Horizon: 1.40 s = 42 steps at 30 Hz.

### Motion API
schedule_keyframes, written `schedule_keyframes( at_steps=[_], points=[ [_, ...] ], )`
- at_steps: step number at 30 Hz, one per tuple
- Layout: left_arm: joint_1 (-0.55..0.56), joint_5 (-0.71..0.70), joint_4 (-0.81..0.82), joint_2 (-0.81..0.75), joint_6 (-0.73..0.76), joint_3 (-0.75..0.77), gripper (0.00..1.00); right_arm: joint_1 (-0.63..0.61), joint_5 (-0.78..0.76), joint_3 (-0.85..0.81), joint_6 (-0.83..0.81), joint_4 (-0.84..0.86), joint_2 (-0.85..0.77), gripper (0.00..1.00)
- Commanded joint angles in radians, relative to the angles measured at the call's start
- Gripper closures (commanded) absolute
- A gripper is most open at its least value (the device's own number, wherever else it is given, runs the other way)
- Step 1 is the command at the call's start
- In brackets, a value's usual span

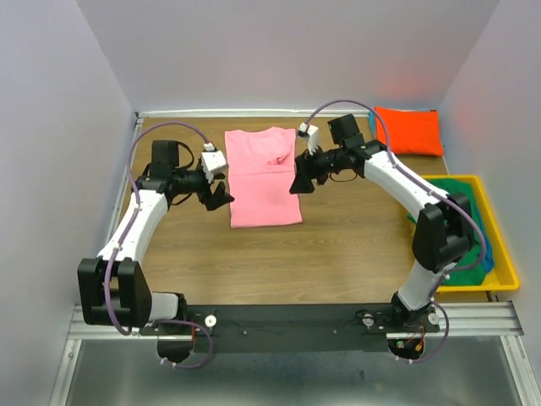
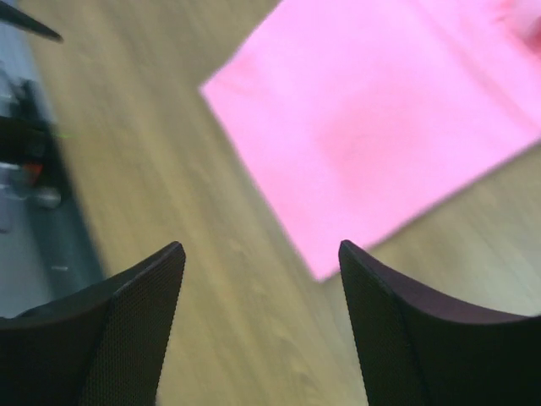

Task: Fold and stack the t-shirts
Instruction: Fold the tshirt

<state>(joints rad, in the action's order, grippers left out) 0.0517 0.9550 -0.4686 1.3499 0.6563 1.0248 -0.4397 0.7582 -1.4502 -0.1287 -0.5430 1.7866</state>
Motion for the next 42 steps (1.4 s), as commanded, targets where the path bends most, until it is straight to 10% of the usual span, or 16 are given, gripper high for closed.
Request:
schedule_keyframes(
  at_steps=[1,7,31,39,42],
  points=[
    [0.068,-0.218,-0.15,-0.06,0.482,-0.116,0.27,-0.033,-0.305,0.082,-0.374,-0.084,-0.042,0.32],
    [0.29,-0.407,-0.006,-0.095,0.598,-0.285,0.63,-0.135,-0.428,0.181,-0.523,0.02,-0.049,0.47],
    [0.327,-0.486,0.098,0.204,0.615,-0.259,0.58,-0.218,-0.499,0.407,-0.687,0.262,0.057,0.49],
    [0.326,-0.486,0.047,0.242,0.631,-0.238,0.87,-0.218,-0.505,0.439,-0.715,0.265,0.027,0.99],
    [0.326,-0.475,0.032,0.236,0.618,-0.213,0.97,-0.218,-0.499,0.442,-0.706,0.262,-0.01,1.0]
  ],
)
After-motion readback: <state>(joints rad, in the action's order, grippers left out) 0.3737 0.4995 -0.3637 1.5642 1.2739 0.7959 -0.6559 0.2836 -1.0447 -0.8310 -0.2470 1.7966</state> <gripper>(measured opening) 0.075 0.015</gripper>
